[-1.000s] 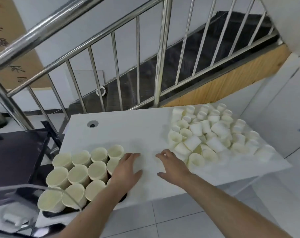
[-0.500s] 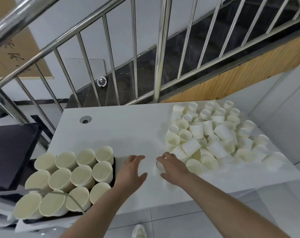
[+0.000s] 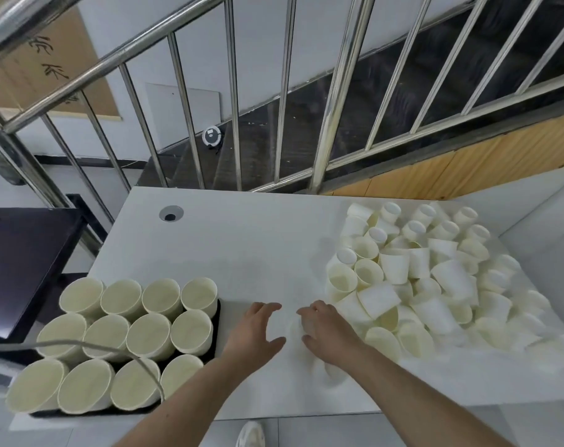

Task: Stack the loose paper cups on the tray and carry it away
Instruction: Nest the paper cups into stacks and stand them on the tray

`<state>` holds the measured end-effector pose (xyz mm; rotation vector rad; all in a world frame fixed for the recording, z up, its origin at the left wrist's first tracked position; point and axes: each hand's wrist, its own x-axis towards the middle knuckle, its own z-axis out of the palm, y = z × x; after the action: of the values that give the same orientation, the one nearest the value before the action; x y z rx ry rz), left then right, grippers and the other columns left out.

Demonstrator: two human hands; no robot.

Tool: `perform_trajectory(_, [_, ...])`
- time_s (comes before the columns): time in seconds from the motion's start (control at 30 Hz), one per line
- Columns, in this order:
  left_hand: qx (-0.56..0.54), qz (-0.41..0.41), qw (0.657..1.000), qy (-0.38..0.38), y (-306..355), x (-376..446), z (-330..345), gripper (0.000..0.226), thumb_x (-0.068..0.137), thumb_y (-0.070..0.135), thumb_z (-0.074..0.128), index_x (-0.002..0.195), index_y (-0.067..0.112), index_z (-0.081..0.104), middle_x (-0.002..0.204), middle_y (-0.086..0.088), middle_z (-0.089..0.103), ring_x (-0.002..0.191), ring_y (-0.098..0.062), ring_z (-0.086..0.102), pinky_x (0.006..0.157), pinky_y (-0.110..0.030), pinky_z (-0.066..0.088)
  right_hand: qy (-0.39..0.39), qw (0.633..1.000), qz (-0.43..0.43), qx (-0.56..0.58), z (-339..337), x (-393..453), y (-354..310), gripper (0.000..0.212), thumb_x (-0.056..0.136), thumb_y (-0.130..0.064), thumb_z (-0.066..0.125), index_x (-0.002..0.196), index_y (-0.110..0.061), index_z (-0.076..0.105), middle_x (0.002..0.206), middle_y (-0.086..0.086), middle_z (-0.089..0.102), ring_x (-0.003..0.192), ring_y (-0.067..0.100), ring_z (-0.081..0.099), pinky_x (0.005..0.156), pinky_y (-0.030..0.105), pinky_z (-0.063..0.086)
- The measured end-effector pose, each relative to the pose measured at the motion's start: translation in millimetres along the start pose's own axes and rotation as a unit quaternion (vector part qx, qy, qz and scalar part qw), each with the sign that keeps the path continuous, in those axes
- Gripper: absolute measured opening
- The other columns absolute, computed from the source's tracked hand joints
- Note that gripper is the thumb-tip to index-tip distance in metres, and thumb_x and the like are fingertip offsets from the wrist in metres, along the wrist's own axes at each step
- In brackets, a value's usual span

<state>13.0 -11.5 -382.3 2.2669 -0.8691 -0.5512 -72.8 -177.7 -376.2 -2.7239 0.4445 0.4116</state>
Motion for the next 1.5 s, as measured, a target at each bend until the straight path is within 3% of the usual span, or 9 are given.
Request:
perform_trajectory(0.1, [-0.048,-0.023,0.999,0.005,5.5,3.4,3.4,0.070,0.078,0.038,0.073,0.139,0.027,0.039,0.130,0.008,0.042,0.117,-0.008,0.046,0.094,-0.020,0.040,0.057,0.970,0.058,0.230,-14.9,-4.6,6.2,0.046,0.090,-0.031,0.063,0.135,-0.026,0.051,0.131,-0.003,0.051,0.123,0.017,0.050,0.103,0.032,0.043])
perform_trajectory(0.27, [-0.208,-0.064,0.975,0.034,27.0,9.3,3.1,0.079,0.074,0.046,0.075,0.141,0.035,0.034,0.131,0.018,0.035,0.121,-0.005,0.044,0.099,-0.031,0.045,0.022,0.721,0.182,0.668,-41.0,-11.8,10.1,0.022,0.096,-0.018,0.054,0.114,-0.016,0.065,0.105,0.010,0.063,0.089,0.025,0.062,0.074,0.034,0.056])
perform_trajectory(0.37, [-0.313,-0.054,0.948,0.014,39.2,11.7,1.0,0.078,0.069,0.049,0.078,0.137,0.039,0.041,0.133,0.016,0.046,0.114,-0.006,0.055,0.085,-0.024,0.050,-0.014,0.646,0.184,0.740,-45.6,-18.4,13.4,0.027,0.097,-0.017,0.050,0.117,-0.008,0.065,0.101,0.012,0.062,0.083,0.027,0.060,0.071,0.034,0.054])
perform_trajectory(0.43, [-0.326,-0.046,0.944,0.011,43.8,11.5,2.0,0.074,0.064,0.049,0.077,0.130,0.041,0.046,0.124,0.011,0.054,0.105,-0.008,0.060,0.075,-0.024,0.054,-0.011,0.669,0.175,0.722,-42.3,-20.8,16.1,0.028,0.097,-0.019,0.049,0.119,-0.011,0.065,0.106,0.011,0.063,0.087,0.026,0.062,0.074,0.035,0.055])
perform_trajectory(0.57, [-0.223,-0.054,0.971,0.061,43.7,9.7,5.3,0.065,0.072,0.028,0.079,0.129,0.033,0.048,0.121,0.008,0.050,0.108,-0.009,0.053,0.089,-0.024,0.047,0.092,0.930,0.081,0.347,-30.6,-34.1,30.2,0.032,0.095,-0.035,0.055,0.125,-0.025,0.059,0.121,-0.005,0.060,0.104,0.009,0.058,0.088,0.026,0.049])
perform_trajectory(0.67, [-0.069,-0.043,0.996,0.047,36.9,7.8,5.1,0.071,0.074,0.026,0.075,0.137,0.031,0.040,0.125,0.005,0.042,0.109,-0.011,0.048,0.089,-0.020,0.040,0.040,0.997,-0.045,0.050,-18.5,-48.3,43.9,0.053,0.087,-0.052,0.057,0.133,-0.026,0.052,0.132,-0.011,0.050,0.122,0.008,0.044,0.097,0.030,0.042])
perform_trajectory(0.87, [0.150,-0.046,0.988,-0.009,25.2,-2.8,17.1,0.074,0.077,0.029,0.063,0.143,0.031,0.029,0.132,0.002,0.038,0.122,-0.019,0.040,0.090,-0.029,0.045,-0.038,0.995,-0.089,-0.033,-1.2,-58.3,47.1,0.068,0.078,-0.050,0.068,0.137,-0.023,0.049,0.128,-0.005,0.047,0.120,0.015,0.043,0.090,0.032,0.045])
perform_trajectory(1.3, [0.157,-0.064,0.984,-0.053,6.6,-10.1,21.7,0.087,0.076,0.041,0.068,0.146,0.031,0.018,0.143,0.003,0.029,0.128,-0.019,0.035,0.096,-0.033,0.043,0.011,0.991,-0.029,0.129,-8.9,-51.8,38.1,0.054,0.082,-0.035,0.068,0.133,-0.023,0.053,0.129,-0.006,0.050,0.122,0.012,0.045,0.100,0.024,0.038])
perform_trajectory(1.5, [0.082,0.009,0.996,-0.027,18.2,-7.8,16.6,0.103,0.066,0.063,0.071,0.148,0.032,0.017,0.147,0.011,0.026,0.134,-0.012,0.031,0.112,-0.033,0.025,0.064,0.820,0.138,0.551,-28.1,-35.5,27.4,0.024,0.088,-0.021,0.067,0.112,-0.021,0.067,0.105,0.000,0.063,0.093,0.016,0.062,0.071,0.029,0.058])
